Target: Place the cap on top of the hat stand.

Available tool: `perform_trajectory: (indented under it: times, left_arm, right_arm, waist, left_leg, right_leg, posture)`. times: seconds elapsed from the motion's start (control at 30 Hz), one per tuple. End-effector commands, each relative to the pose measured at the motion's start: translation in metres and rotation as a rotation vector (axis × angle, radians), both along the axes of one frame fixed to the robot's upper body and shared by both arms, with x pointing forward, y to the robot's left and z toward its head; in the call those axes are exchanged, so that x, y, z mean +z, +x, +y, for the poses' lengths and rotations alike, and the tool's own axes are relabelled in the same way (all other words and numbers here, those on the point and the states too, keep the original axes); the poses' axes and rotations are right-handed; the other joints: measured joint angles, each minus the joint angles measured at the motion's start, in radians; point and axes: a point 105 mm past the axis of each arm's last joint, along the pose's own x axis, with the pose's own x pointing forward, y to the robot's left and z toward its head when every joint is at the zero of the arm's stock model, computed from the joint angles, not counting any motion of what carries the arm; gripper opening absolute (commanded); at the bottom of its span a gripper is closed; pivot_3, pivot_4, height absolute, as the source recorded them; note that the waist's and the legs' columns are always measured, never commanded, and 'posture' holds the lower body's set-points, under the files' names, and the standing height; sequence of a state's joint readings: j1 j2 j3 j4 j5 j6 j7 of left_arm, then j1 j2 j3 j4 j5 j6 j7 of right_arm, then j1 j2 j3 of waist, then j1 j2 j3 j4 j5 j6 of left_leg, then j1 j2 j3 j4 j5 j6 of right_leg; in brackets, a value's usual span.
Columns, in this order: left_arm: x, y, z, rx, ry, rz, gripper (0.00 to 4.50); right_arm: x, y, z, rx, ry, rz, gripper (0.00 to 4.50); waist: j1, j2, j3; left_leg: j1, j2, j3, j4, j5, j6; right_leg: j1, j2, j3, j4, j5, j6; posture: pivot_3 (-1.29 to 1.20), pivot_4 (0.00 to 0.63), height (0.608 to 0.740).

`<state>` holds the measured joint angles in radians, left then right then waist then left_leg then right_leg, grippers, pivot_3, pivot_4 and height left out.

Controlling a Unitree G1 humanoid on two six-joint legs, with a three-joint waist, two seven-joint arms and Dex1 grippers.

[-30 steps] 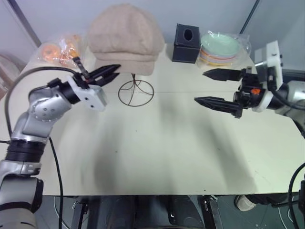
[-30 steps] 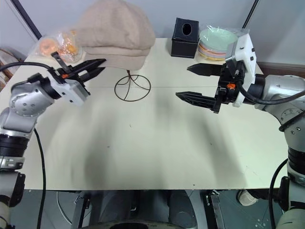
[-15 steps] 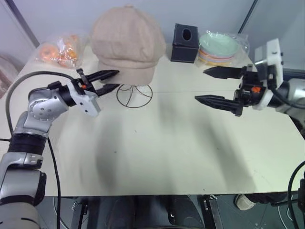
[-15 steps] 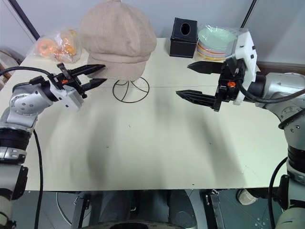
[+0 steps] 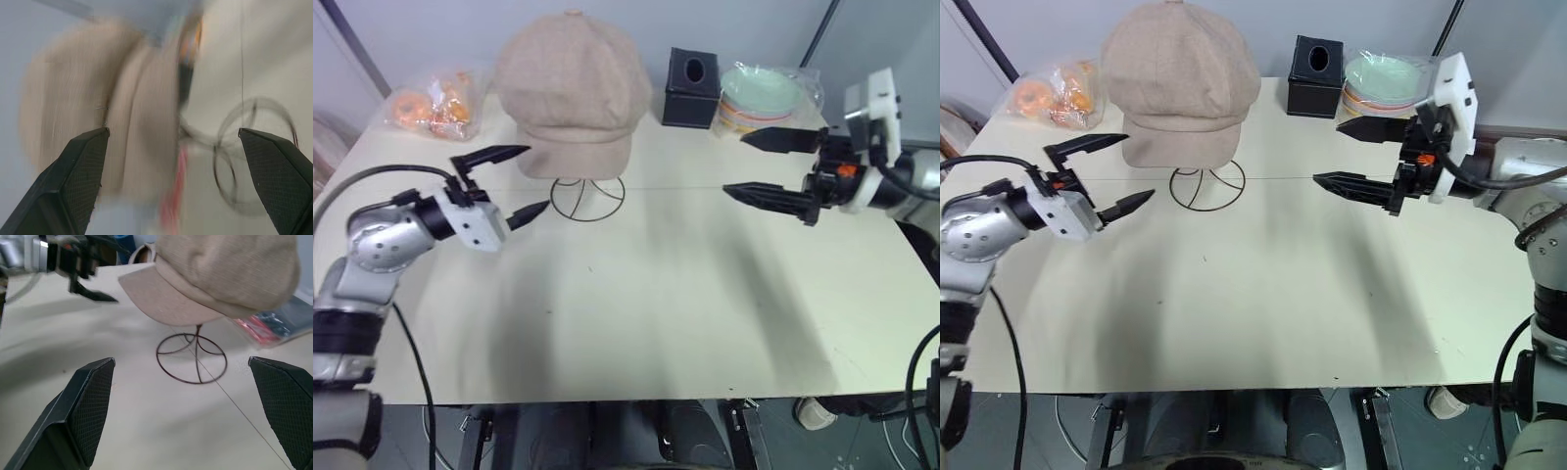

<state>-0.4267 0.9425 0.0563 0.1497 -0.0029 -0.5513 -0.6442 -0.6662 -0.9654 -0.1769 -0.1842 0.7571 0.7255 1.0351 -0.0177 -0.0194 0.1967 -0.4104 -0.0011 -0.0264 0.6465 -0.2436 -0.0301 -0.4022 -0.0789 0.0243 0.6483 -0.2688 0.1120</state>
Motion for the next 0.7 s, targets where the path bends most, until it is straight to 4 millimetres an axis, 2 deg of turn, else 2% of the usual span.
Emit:
perform_trajectory:
  times: [0.03, 0.07, 0.17, 0.3, 0.33, 0.4, 0.5, 0.7]
  left_arm:
    - [0.027, -0.009, 0.021, 0.106, -0.233, 0.143, 4.42]
    - [0.029, -0.013, 0.022, 0.110, -0.280, 0.190, 4.42]
    - [0.032, -0.048, 0.035, 0.074, -0.498, 0.543, 4.42]
    - [0.075, -0.064, 0.065, 0.052, -0.801, 0.623, 4.42]
    - [0.084, -0.078, 0.066, -0.030, -0.863, 0.716, 4.42]
    - [0.100, -0.103, 0.062, -0.177, -0.882, 0.784, 4.42]
    - [0.114, -0.091, 0.088, -0.059, -1.000, 0.679, 4.42]
    - [0.101, -0.093, 0.081, -0.020, -0.923, 0.713, 4.42]
  right_arm:
    - [0.009, 0.001, -0.008, 0.003, -0.014, -0.030, 4.50]
    - [0.009, 0.002, -0.009, 0.005, -0.015, -0.026, 4.50]
    - [0.009, 0.009, -0.010, 0.025, -0.009, -0.006, 4.50]
    - [0.014, 0.014, -0.010, 0.052, 0.010, 0.014, 4.50]
    - [0.017, 0.015, -0.009, 0.062, 0.023, 0.017, 4.50]
    - [0.021, 0.017, -0.008, 0.077, 0.045, 0.028, 4.50]
    - [0.028, 0.019, -0.006, 0.096, 0.083, 0.042, 4.50]
    - [0.028, 0.024, -0.003, 0.106, 0.084, 0.047, 4.50]
  waist:
    - [0.000, 0.000, 0.000]
    - [0.001, 0.000, 0.000]
    - [-0.006, 0.000, 0.001]
    - [-0.004, 0.001, 0.002]
    - [-0.004, 0.001, 0.002]
    - [-0.007, 0.001, 0.002]
    - [-0.005, 0.001, 0.002]
    - [-0.002, 0.001, 0.002]
  left_leg:
    - [0.000, 0.000, 0.000, 0.000, 0.000, 0.000]
    - [0.000, 0.000, 0.000, 0.000, 0.000, 0.000]
    - [0.000, 0.001, -0.001, 0.000, 0.000, 0.000]
    - [0.000, 0.001, -0.003, -0.001, 0.000, 0.000]
    - [0.000, 0.001, -0.002, -0.001, 0.000, 0.000]
    - [0.000, 0.001, -0.001, -0.001, 0.000, 0.000]
    - [0.000, 0.000, 0.000, -0.001, 0.000, 0.000]
    - [0.000, -0.002, 0.001, -0.001, 0.000, 0.000]
  right_leg:
    - [0.000, 0.000, 0.000, 0.000, 0.000, 0.000]
    - [0.000, 0.000, 0.000, 0.000, 0.000, 0.000]
    - [0.000, -0.001, 0.001, -0.001, 0.000, 0.000]
    - [-0.002, 0.001, 0.000, 0.000, 0.000, -0.001]
    - [-0.002, 0.001, 0.000, 0.001, 0.000, -0.001]
    - [-0.002, 0.001, 0.000, 0.001, -0.001, 0.000]
    - [-0.002, 0.000, 0.000, 0.000, -0.001, 0.000]
    - [-0.002, 0.000, 0.001, 0.000, -0.001, 0.000]
  posture:
    - [0.00, 0.150, 0.740]
    - [0.00, 0.150, 0.740]
    - [0.00, 0.150, 0.740]
    - [0.00, 0.150, 0.740]
    - [0.00, 0.150, 0.740]
    - [0.00, 0.150, 0.740]
    - [0.00, 0.150, 0.740]
    - [0.00, 0.150, 0.740]
